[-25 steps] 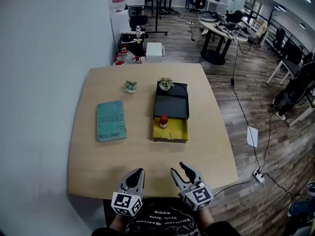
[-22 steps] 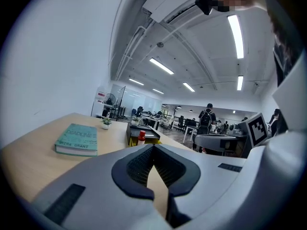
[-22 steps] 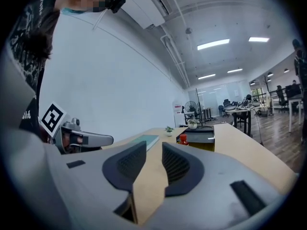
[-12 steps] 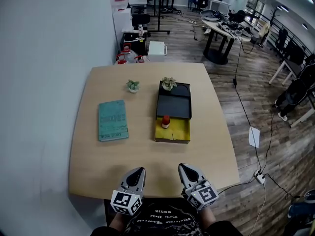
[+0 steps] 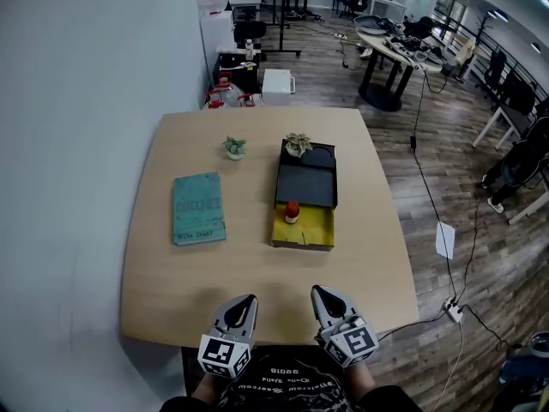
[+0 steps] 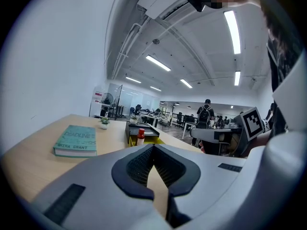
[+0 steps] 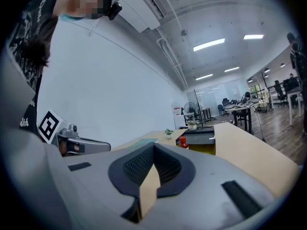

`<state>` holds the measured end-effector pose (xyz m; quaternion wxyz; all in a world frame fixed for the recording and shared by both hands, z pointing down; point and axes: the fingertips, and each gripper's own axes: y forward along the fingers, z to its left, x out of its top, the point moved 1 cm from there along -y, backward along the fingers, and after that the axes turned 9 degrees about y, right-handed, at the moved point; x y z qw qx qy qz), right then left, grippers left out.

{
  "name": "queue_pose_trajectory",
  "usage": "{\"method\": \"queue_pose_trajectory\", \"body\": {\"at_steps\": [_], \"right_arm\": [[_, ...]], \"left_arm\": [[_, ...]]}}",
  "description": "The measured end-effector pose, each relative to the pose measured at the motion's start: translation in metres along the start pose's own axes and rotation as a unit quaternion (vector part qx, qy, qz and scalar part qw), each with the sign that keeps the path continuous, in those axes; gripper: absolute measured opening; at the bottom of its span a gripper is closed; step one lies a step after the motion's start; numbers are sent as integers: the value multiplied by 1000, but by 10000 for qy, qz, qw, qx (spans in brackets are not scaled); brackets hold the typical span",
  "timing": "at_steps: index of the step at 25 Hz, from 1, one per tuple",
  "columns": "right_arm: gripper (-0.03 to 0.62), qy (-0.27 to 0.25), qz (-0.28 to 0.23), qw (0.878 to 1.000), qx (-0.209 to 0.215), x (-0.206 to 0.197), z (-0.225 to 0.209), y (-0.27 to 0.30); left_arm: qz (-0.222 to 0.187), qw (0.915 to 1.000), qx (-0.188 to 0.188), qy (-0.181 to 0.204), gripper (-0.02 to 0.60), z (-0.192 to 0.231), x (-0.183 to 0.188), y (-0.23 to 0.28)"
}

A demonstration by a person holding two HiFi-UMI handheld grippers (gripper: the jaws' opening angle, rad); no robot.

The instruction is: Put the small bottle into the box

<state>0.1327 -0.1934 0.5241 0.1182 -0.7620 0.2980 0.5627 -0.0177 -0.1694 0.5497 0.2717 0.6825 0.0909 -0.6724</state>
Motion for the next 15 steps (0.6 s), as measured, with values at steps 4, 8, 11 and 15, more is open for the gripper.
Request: {"method": "queue_pose_trajectory", "body": {"at_steps": [4,8,11,15], "right_arm": [[5,-86,-46,10000,-11,1,-6,0],[5,-168,-5,9998,-42,2,-9,3],[5,-246,29,9997,10,1,-8,5],[5,-297,-38,9995,56,2,-8,8]], "left_arm": [[29,10000,35,56,5,2,-2,1],[9,9998,47,172,5,1,-1,4],[-31,9998,86,169,5,3,1,5],[-26,9998,135,149,5,6,0,6]]}}
